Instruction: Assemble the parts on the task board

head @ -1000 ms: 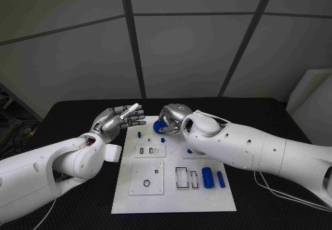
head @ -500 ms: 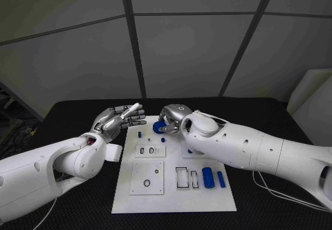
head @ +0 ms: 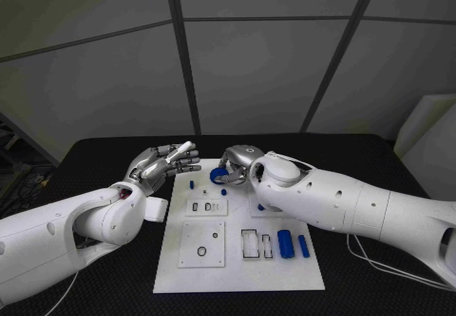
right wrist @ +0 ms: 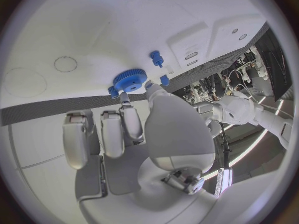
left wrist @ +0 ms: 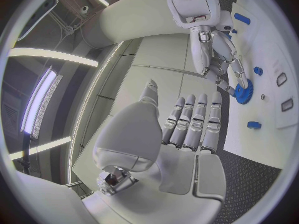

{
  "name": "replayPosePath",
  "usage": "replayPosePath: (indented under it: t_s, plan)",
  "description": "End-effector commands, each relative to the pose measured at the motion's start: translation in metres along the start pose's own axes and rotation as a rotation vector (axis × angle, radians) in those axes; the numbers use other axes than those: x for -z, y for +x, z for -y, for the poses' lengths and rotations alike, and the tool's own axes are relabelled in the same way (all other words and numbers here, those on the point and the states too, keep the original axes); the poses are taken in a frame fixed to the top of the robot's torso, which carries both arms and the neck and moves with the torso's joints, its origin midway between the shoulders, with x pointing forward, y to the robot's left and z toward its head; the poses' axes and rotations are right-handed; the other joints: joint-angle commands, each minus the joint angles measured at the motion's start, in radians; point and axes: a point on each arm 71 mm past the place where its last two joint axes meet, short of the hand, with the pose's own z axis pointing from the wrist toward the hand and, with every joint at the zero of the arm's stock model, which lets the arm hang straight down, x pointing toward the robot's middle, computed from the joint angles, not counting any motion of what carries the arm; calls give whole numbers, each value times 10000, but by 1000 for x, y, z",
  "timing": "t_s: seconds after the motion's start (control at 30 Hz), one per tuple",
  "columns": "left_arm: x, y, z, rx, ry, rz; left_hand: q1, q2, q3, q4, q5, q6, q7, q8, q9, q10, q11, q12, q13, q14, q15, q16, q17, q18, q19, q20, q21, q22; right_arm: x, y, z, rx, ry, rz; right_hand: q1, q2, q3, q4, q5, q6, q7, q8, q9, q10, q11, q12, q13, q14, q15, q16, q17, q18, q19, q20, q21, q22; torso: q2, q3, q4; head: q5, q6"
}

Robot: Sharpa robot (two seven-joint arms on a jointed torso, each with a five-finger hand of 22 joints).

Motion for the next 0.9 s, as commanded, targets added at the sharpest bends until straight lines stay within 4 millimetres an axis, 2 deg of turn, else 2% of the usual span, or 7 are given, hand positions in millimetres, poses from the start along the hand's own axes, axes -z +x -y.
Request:
replayPosePath:
  t_s: [0.03,0.37,0.53,0.63,0.67,0.73,0.9]
  plan:
    - [0,2,2,-13,88,-119,5,126,3,-28,-57,-69,568,-42,-16,36,-34,-56,5,-62,10,-21,-10,402,-78,25,-52,-9,2,-1,3,-348,37,-70,-175,39,-11,52,57,89,-15,38,-25,41,55,59,515,611,42,-27,521,-151,1073,60,32,2634,-2,0,4,0,11]
    - [1,-3,2,-56,96,-28,5,126,3,-28,-57,-69,568,-42,-16,36,-34,-56,5,-62,10,-21,-10,402,-78,25,-52,-9,37,-29,40,-2403,-813,2302,230,-230,61,-122,38,50,-2,11,-131,77,59,124,574,593,46,-69,447,-151,1073,58,32,2634,-27,21,-48,-19,106]
    - [2,-7,3,-99,103,62,3,129,-1,-33,-57,-46,569,-41,-14,38,-34,-60,6,-62,10,-24,-9,403,-78,26,-54,-12,63,-34,85,-3543,-645,1853,1000,-397,226,-521,-42,204,-22,60,-167,2,37,11,490,565,31,-132,353,-151,1073,51,32,2634,-72,57,-183,49,143]
    - [1,-8,3,-120,114,111,3,129,-3,-36,-57,-17,568,-36,-11,39,-34,-61,6,-61,10,-23,-8,404,-78,26,-54,-13,80,-37,119,-4446,-375,1459,1206,-538,143,-600,-998,238,-27,32,-206,1,34,-17,467,583,28,-98,437,-151,1073,43,32,2634,-88,89,-246,32,182]
    - [1,-8,3,-120,116,112,3,129,-3,-36,-57,-17,568,-36,-11,39,-34,-61,6,-61,10,-23,-8,404,-78,26,-54,-13,84,-38,125,-4613,-291,1426,1264,-565,132,-630,-1057,232,-26,26,-215,5,34,-15,469,588,29,-90,453,-151,1073,43,32,2634,-84,92,-244,6,185]
    - [1,-9,3,-123,124,120,3,129,-3,-36,-57,-17,568,-36,-11,39,-34,-61,6,-61,10,-23,-8,404,-78,26,-54,-13,92,-40,140,-4873,-93,1395,1473,-619,135,-758,-1046,207,-23,14,-237,10,34,-14,472,597,30,-72,492,-151,1073,44,32,2634,-77,118,-246,-45,209]
    - [0,-10,2,-137,133,154,4,129,-4,-39,-57,-11,567,-35,-10,41,-35,-62,6,-59,9,-23,-8,405,-78,26,-54,-14,102,-42,163,-4705,223,1379,2016,-708,190,-1134,-620,157,-12,12,-281,-3,35,-48,451,606,30,-54,535,-151,1073,43,32,2634,-79,109,-268,-115,144]
